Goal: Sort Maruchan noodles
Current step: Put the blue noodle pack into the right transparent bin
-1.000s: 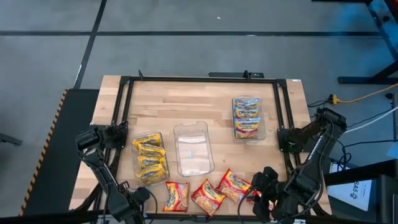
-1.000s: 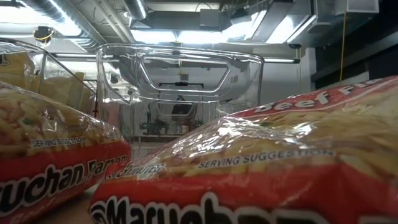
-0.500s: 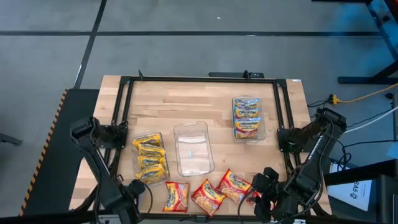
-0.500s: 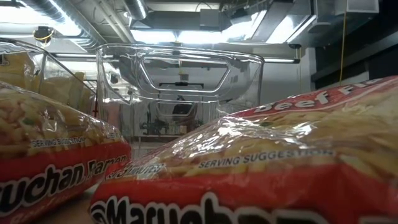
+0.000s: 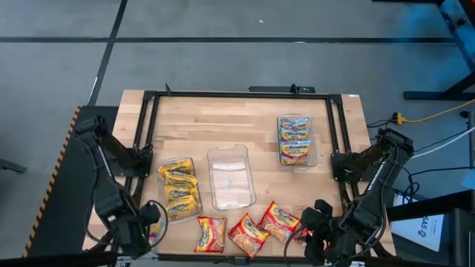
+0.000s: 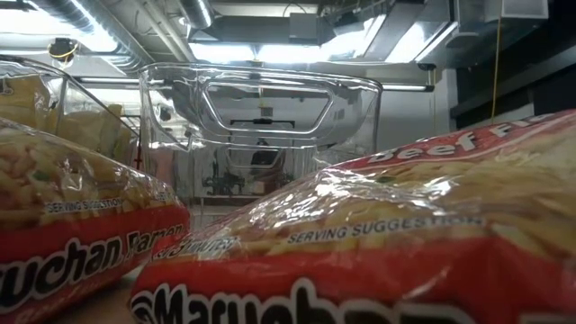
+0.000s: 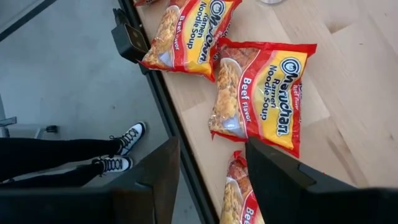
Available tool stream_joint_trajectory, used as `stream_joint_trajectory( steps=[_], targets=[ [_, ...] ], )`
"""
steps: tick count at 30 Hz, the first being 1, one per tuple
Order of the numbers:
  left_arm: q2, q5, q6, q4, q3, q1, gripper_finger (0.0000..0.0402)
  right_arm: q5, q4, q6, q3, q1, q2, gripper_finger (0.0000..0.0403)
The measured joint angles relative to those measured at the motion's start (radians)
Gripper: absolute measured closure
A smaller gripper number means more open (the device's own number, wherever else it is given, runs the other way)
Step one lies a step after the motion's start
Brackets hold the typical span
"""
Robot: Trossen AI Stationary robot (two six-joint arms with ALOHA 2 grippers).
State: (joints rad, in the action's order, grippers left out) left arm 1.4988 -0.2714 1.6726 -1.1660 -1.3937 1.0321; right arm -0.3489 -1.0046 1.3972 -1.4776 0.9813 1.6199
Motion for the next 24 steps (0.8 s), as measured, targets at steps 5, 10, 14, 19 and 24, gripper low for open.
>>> stream_joint_trajectory(
  steps=[5, 10, 14, 19, 24],
  targets=[
    [-0.080, 0.000, 0.001, 0.037, -0.001, 0.000, 0.0401, 0.000, 0.000, 0.000, 0.000, 0.000, 0.000, 0.0224],
    [-0.116, 0.149, -0.029, 0.036, -0.001, -0.032, 0.0401, 0.000, 0.010, 0.000, 0.000, 0.000, 0.000, 0.0224],
    [-0.110, 0.262, -0.127, 0.034, -0.001, -0.112, 0.0401, -0.006, 0.013, 0.000, 0.000, 0.000, 0.000, 0.0224],
    [-0.091, 0.392, -0.372, 0.075, -0.001, -0.281, 0.0401, -0.062, 0.010, 0.029, 0.000, 0.000, 0.000, 0.0224],
    [-0.078, 0.442, -0.685, 0.206, -0.001, -0.492, 0.0401, -0.157, 0.011, 0.046, 0.000, 0.000, 0.000, 0.0224]
  ],
)
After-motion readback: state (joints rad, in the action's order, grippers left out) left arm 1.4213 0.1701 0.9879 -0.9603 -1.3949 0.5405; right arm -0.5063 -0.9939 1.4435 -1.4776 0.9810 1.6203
